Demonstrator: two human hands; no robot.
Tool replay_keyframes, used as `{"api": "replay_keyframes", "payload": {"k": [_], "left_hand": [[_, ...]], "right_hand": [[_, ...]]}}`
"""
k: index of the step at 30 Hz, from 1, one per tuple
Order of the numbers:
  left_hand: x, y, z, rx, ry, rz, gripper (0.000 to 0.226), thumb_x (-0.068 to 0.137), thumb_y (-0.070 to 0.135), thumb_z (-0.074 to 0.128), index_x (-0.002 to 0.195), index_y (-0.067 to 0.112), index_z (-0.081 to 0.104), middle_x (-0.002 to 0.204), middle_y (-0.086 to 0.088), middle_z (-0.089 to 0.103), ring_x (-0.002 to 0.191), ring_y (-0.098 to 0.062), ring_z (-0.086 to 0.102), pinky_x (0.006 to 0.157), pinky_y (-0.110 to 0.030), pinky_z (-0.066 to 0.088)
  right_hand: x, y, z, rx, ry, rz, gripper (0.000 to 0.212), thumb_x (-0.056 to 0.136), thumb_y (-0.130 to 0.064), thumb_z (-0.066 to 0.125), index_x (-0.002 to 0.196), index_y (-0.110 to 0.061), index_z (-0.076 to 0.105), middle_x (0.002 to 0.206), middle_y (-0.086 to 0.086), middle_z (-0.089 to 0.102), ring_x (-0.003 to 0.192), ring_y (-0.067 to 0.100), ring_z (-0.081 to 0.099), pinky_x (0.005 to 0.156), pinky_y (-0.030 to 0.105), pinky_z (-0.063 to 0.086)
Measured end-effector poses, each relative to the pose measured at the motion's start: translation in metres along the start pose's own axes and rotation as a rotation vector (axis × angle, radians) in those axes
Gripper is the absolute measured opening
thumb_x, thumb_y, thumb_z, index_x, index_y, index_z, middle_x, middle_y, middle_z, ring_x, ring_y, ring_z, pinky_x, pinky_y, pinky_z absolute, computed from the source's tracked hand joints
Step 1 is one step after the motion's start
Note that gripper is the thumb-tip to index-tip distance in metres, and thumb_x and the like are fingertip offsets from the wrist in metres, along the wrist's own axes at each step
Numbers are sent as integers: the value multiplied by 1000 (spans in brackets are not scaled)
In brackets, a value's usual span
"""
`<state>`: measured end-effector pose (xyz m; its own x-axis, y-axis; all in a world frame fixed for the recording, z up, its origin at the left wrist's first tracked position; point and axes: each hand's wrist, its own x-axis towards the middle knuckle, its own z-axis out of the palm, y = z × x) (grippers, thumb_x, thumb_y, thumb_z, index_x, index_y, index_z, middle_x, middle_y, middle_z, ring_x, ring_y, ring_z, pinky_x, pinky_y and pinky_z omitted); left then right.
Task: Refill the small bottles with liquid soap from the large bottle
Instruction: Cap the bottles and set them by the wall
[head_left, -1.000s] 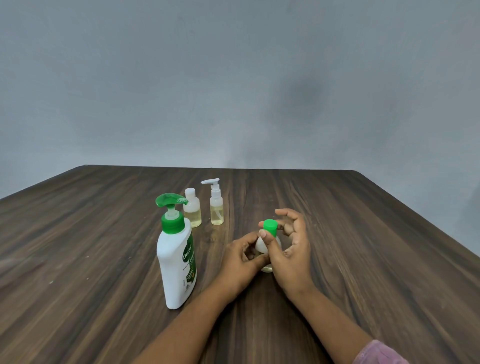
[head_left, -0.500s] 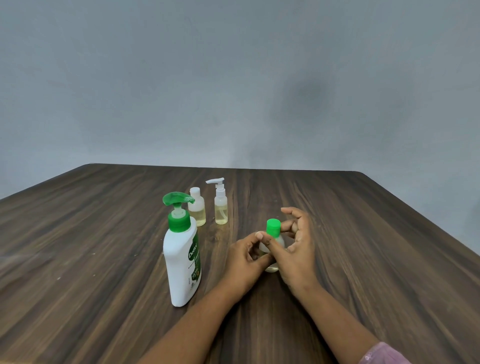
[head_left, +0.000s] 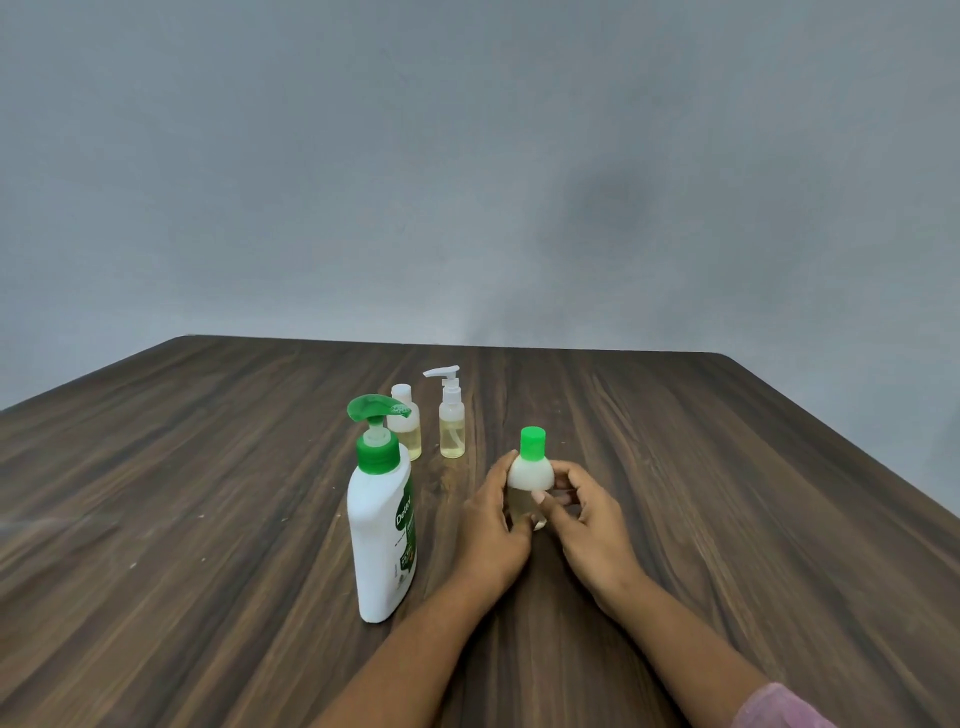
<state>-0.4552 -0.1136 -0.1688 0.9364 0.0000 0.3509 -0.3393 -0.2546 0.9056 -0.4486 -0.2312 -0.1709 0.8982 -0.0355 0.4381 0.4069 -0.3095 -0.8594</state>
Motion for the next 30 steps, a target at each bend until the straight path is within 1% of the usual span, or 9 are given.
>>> {"api": "replay_keyframes", "payload": {"k": [3, 6, 9, 13, 19, 23, 25, 28, 30], "left_hand": [[1, 1, -2, 19, 29, 10, 65, 73, 5, 50, 133, 30, 43, 128, 2, 57, 119, -12, 55, 103, -37, 44], [-1, 6, -4, 142, 97, -3, 67, 80, -8, 51, 140, 19, 37, 136, 3, 46, 130, -15, 42, 107, -16, 28], [-5, 8, -6, 223, 144, -9, 71, 83, -4, 55, 146, 8, 25, 150, -3, 33, 139, -14, 27, 106, -10, 15], [-7, 10, -7, 232, 177, -8, 72, 82, -5, 56, 146, 6, 24, 150, -7, 30, 136, -10, 26, 101, -1, 11], [-8, 10, -8, 229, 207, -1, 72, 81, -4, 56, 145, 6, 26, 149, -9, 31, 138, -19, 28, 114, -34, 25], [-14, 11, -11, 233, 250, 55, 63, 78, -3, 58, 138, 6, 38, 138, -6, 38, 129, -14, 34, 110, -27, 27], [-24, 14, -13, 228, 255, 125, 50, 76, 2, 55, 125, 10, 49, 126, -1, 41, 118, -6, 38, 103, -24, 32], [-43, 21, -19, 249, 230, 248, 35, 76, 15, 46, 110, 15, 55, 114, 7, 43, 108, -7, 50, 94, -31, 45], [-58, 28, -26, 258, 251, 370, 30, 79, 18, 45, 107, 18, 56, 109, 10, 45, 101, -8, 54, 88, -30, 49]], "right_hand": [[6, 0, 3, -1, -10, -8, 30, 85, -5, 65, 101, -30, 62, 101, -8, 69, 84, 14, 64, 74, 25, 51], [14, 0, 9, 7, -6, 14, 32, 84, -4, 67, 98, -32, 61, 97, -9, 70, 71, 5, 60, 68, 18, 48], [24, 0, 17, -11, -4, 20, 32, 84, -2, 67, 97, -30, 60, 92, -10, 68, 62, -3, 56, 65, 15, 47], [36, -3, 30, -90, -18, 46, 35, 82, 5, 64, 105, -21, 60, 92, -3, 67, 57, -8, 56, 60, 8, 45], [45, -5, 40, -125, -66, 79, 39, 82, 7, 62, 116, -12, 58, 101, -3, 65, 56, -11, 57, 59, 1, 41], [37, -5, 39, -100, 11, 113, 44, 82, 5, 64, 122, -10, 53, 109, -1, 59, 62, 4, 57, 59, 6, 44], [29, -7, 37, -80, 33, 114, 35, 82, 1, 65, 113, -14, 56, 105, 0, 61, 63, 7, 56, 59, 11, 45], [13, -17, 37, 53, -65, 97, 20, 85, 3, 60, 93, -15, 61, 88, 7, 67, 63, 3, 58, 59, 14, 48], [4, -24, 38, 166, -147, 99, 17, 84, 3, 60, 91, -11, 63, 86, 14, 67, 72, 11, 61, 64, 20, 51]]}}
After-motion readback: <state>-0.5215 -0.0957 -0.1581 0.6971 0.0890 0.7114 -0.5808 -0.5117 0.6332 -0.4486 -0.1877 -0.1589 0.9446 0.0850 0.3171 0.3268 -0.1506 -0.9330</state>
